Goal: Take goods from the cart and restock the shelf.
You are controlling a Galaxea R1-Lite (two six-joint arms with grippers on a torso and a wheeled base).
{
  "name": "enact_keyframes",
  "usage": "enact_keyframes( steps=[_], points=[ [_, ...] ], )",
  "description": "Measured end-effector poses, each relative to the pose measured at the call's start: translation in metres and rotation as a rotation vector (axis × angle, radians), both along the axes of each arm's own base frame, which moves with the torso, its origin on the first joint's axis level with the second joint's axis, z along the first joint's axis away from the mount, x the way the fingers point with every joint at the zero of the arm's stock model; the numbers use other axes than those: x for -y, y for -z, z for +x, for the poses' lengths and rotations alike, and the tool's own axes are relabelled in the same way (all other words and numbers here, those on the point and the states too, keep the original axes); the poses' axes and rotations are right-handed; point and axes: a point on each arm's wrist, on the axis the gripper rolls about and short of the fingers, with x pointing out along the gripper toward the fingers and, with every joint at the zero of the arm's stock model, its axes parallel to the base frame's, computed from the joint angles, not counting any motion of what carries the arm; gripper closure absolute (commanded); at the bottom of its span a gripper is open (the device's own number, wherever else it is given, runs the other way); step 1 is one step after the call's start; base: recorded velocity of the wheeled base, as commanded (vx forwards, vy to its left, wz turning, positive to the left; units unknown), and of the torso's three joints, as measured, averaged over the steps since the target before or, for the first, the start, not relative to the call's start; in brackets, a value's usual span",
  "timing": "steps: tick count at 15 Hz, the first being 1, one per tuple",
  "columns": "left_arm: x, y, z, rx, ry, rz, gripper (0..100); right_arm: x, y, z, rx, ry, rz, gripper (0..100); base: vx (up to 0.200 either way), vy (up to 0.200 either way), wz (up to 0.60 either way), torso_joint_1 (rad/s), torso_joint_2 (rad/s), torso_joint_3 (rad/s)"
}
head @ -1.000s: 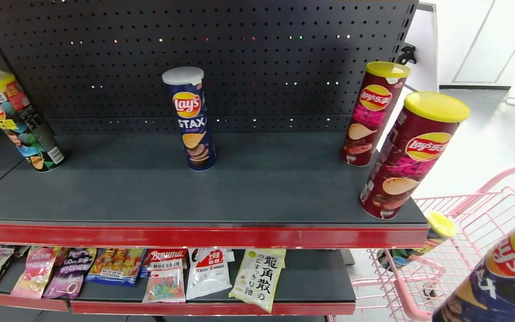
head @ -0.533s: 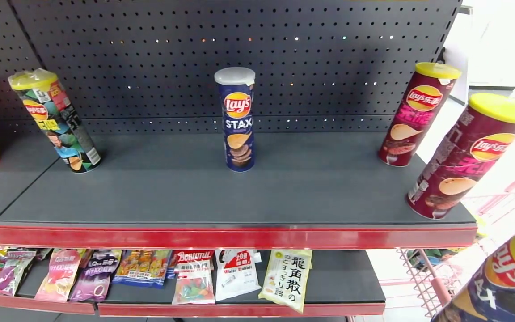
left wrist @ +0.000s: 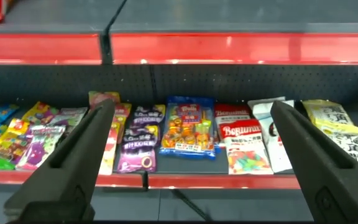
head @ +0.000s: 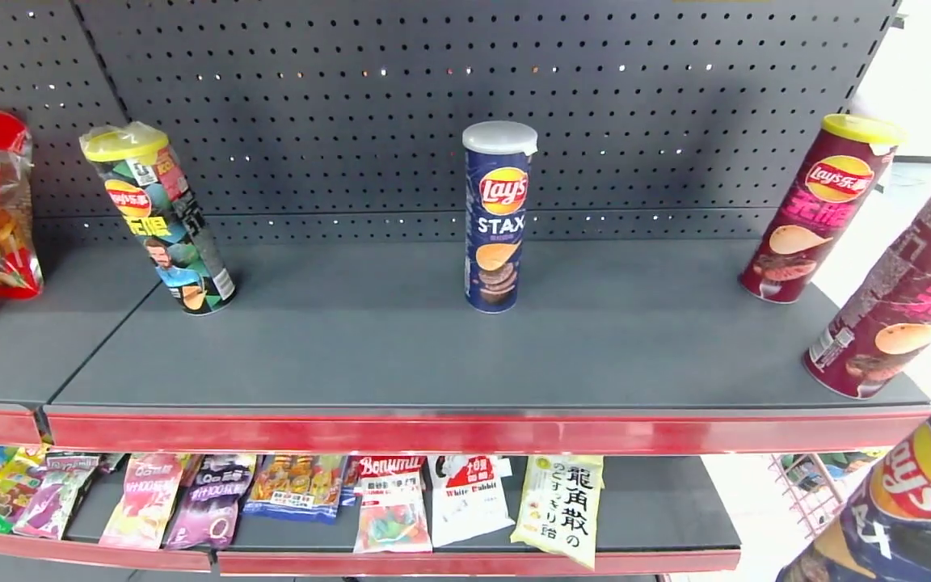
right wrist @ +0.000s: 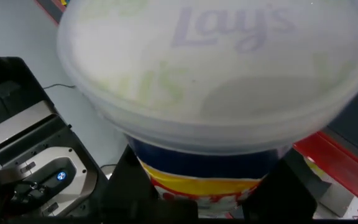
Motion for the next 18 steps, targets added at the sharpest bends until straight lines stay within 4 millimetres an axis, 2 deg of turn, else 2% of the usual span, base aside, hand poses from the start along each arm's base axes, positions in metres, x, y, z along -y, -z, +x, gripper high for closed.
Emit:
enact_keyframes(
  steps=[3,11,15,16,18],
  points=[
    [0.000,0.000,0.000,-0.001,0.001,0.000,0,-0.001,-0.001,0.001,-0.002,-0.001,0.000,100,0.200,0.000,0.00,-0.009,0.00,0.004],
    [0.000,0.000,0.000,-0.001,0.000,-0.004,0,-0.001,0.001,0.002,-0.009,-0.013,-0.004,100,0.000,0.000,0.00,0.000,0.00,0.000],
    [0.001,0.000,0.000,0.001,0.025,0.003,0,-0.002,-0.005,0.000,0.022,-0.045,-0.003,100,0.000,0.000,0.00,0.000,0.00,0.000],
    [0.001,-0.003,-0.001,0.012,0.029,0.004,0,-0.003,-0.008,-0.001,0.034,-0.052,0.002,100,0.000,0.000,0.00,0.000,0.00,0.000],
    [0.000,-0.027,-0.005,0.066,0.041,-0.005,0,-0.003,-0.011,-0.003,0.048,-0.073,0.009,100,0.000,0.000,0.00,0.000,0.00,0.000]
  ],
)
